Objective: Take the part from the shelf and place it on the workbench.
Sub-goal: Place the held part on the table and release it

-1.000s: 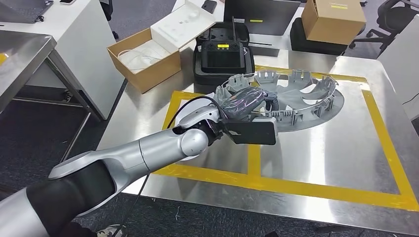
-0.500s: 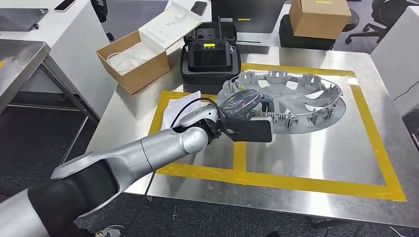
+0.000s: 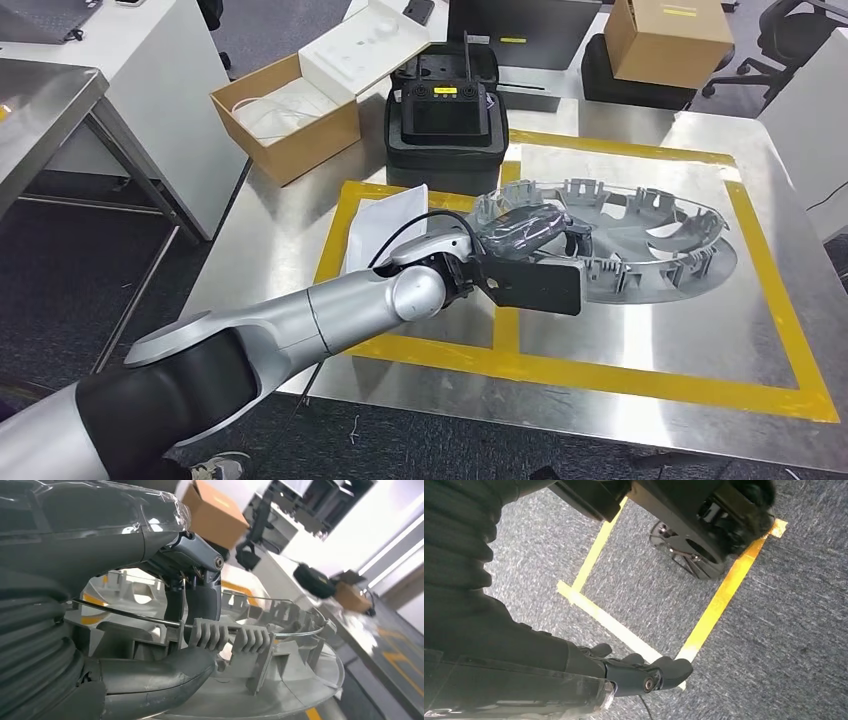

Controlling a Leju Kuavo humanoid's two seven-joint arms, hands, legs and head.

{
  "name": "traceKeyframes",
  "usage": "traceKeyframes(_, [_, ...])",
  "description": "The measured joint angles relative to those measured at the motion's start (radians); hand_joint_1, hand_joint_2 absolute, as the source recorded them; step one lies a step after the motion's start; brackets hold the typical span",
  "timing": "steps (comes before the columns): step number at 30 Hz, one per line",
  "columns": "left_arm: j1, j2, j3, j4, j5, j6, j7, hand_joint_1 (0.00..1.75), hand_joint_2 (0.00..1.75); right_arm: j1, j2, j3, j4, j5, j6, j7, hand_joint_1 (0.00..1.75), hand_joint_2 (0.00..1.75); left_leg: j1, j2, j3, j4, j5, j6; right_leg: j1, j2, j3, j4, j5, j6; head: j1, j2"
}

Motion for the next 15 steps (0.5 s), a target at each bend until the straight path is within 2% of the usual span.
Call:
traceKeyframes(2, [-0.003,-0.018,-0.008,0.009,0.0,-0.016,-0.002,1.75,1.75,-0.004,0.002,0.003,-0.001,0.004,0.002,0.002,0.0,1.75,-0.002,0.0,-0.001,0.0,-0.001,-0.004,0.001,0.0,0.06,-0.134,0.059,-0.006,0.0,0.0])
traceKeyframes(3, [-0.005,-0.027,-0.013,0.015,0.0,-0.024,-0.003,1.75,1.75,-0.006,0.003,0.004,-0.001,0.006,0.002,0.002,0.0,1.75,-0.003,0.0,-0.003,0.0,0.0,-0.008,0.003,0.0,0.08,-0.179,0.071,-0.01,0.0,0.0])
traceKeyframes(4, [-0.007,-0.035,-0.018,0.021,0.0,-0.031,-0.005,1.75,1.75,-0.008,0.004,0.005,-0.002,0.007,0.003,0.002,0.0,1.75,-0.004,0.0,-0.005,-0.001,0.001,-0.013,0.004,0.001,0.09,-0.2,0.072,-0.015,-0.001,0.0])
traceKeyframes(6, [-0.009,-0.047,-0.026,0.034,-0.001,-0.042,-0.01,1.75,1.75,-0.01,0.006,0.008,-0.002,0.009,0.004,0.003,0.0,1.75,-0.006,0.0,-0.005,-0.005,0.003,-0.025,0.006,0.002,0.091,-0.207,0.071,-0.026,-0.001,0.0])
traceKeyframes(8, [-0.012,-0.054,-0.033,0.045,0.0,-0.052,-0.018,1.75,1.75,-0.012,0.008,0.009,-0.002,0.013,0.006,0.006,0.0,1.75,-0.006,0.002,-0.013,0.015,-0.018,-0.034,0.004,0.0,0.095,-0.217,0.078,-0.04,-0.003,0.0])
traceKeyframes(9, [-0.013,-0.057,-0.037,0.051,0.0,-0.055,-0.022,1.75,1.75,-0.014,0.009,0.009,-0.002,0.015,0.007,0.007,0.0,1.75,-0.006,0.003,-0.029,0.05,-0.042,-0.036,0.003,-0.001,0.097,-0.222,0.081,-0.046,-0.004,0.0])
traceKeyframes(11, [-0.013,-0.061,-0.045,0.062,0.0,-0.06,-0.027,1.75,1.75,-0.016,0.011,0.01,-0.002,0.016,0.007,0.009,0.0,1.75,-0.006,0.004,-0.084,0.17,-0.104,-0.037,0.005,-0.001,0.098,-0.222,0.083,-0.052,-0.006,0.0])
traceKeyframes(12, [-0.012,-0.063,-0.05,0.068,0.0,-0.061,-0.028,1.75,1.75,-0.015,0.012,0.01,-0.002,0.016,0.006,0.009,0.0,1.75,-0.007,0.004,-0.11,0.226,-0.123,-0.037,0.006,-0.001,0.098,-0.222,0.082,-0.054,-0.005,0.0])
traceKeyframes(13, [-0.012,-0.064,-0.055,0.075,0.0,-0.062,-0.028,1.75,1.75,-0.015,0.013,0.011,-0.002,0.016,0.004,0.009,0.0,1.75,-0.008,0.004,-0.126,0.257,-0.127,-0.037,0.007,-0.001,0.098,-0.22,0.082,-0.054,-0.006,0.0])
traceKeyframes(14, [-0.012,-0.065,-0.059,0.08,0.0,-0.062,-0.029,1.75,1.75,-0.015,0.014,0.011,-0.002,0.015,0.001,0.009,0.0,1.75,-0.009,0.004,-0.123,0.251,-0.11,-0.035,0.008,0.0,0.098,-0.219,0.081,-0.055,-0.006,0.0])
traceKeyframes(15, [-0.012,-0.067,-0.062,0.085,0.0,-0.062,-0.029,1.75,1.75,-0.015,0.015,0.011,-0.002,0.014,-0.002,0.01,0.0,1.75,-0.009,0.005,-0.103,0.209,-0.079,-0.032,0.008,0.001,0.098,-0.216,0.08,-0.054,-0.006,0.0])
